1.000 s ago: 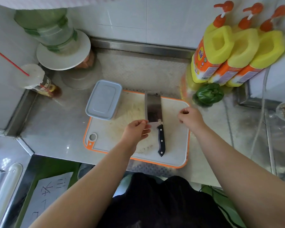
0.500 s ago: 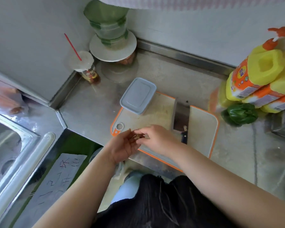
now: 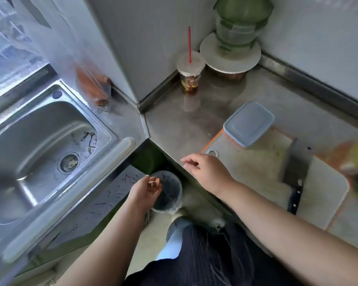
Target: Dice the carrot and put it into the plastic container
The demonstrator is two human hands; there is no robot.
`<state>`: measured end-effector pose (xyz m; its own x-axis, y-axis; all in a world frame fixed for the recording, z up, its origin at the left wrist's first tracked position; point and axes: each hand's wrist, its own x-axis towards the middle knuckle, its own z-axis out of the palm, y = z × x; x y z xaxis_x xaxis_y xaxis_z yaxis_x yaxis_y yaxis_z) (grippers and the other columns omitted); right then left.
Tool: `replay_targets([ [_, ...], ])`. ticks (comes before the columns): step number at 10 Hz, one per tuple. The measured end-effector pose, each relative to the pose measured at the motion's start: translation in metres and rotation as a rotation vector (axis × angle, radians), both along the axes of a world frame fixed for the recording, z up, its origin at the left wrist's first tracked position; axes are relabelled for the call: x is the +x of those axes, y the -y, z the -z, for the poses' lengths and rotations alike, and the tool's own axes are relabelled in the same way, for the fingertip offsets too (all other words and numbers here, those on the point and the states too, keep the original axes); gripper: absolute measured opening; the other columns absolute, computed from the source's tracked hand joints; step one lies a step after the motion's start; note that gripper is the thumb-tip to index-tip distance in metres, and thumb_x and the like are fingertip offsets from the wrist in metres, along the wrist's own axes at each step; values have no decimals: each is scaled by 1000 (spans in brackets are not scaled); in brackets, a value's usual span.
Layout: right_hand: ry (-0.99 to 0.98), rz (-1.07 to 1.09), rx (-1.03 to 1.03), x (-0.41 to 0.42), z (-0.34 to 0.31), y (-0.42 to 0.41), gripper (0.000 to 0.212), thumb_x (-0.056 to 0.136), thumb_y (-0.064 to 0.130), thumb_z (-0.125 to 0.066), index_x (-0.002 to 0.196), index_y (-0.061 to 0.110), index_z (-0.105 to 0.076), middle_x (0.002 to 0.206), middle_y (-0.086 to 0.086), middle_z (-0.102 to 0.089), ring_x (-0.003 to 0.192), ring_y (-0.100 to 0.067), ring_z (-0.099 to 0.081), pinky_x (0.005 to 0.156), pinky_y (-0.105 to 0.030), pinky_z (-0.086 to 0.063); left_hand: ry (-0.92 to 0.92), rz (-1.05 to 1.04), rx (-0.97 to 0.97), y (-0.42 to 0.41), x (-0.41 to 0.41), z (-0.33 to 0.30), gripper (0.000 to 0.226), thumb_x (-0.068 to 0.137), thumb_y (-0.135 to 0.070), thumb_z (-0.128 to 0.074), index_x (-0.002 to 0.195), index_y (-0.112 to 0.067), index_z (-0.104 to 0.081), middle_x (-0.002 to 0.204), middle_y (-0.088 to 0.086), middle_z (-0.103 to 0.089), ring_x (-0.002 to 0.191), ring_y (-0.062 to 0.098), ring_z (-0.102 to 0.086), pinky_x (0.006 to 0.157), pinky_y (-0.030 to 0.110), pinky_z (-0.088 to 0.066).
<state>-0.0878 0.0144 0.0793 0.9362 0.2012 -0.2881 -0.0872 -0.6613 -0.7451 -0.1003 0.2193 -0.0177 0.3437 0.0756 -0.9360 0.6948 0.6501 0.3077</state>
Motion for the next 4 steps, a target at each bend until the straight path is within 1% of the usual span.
replay_targets([
  [1,11,65,-10,4,0,0,16,91,20,-62,104,21,-71,100,8,-71,84,-4,-58,82,-25,-48,24,160,88,-12,5,17,32,100,-38,-48,112,-9,-51,104,9,-61,109,20,-53,106,34,-35],
  [2,48,124,-6,5,-4,4,12,90,17,-62,99,21,-71,87,15,-66,72,2,-53,76,-20,-43,-9,294,171,-25,8,31,43,93,-51,-54,114,-13,-55,115,6,-62,120,24,-52,113,40,-30],
  [3,61,189,28,5,-11,10,11,89,16,-64,96,21,-70,76,20,-60,67,9,-54,66,-8,-38,20,402,347,-30,12,29,37,93,-45,-55,107,-12,-61,100,2,-66,96,21,-62,93,36,-48],
  [4,45,254,105,4,-20,11,11,90,15,-64,93,24,-69,77,16,-65,71,8,-57,67,-8,-40,114,379,386,-22,18,16,16,101,-24,-49,101,-13,-60,85,0,-66,73,13,-63,65,25,-49],
])
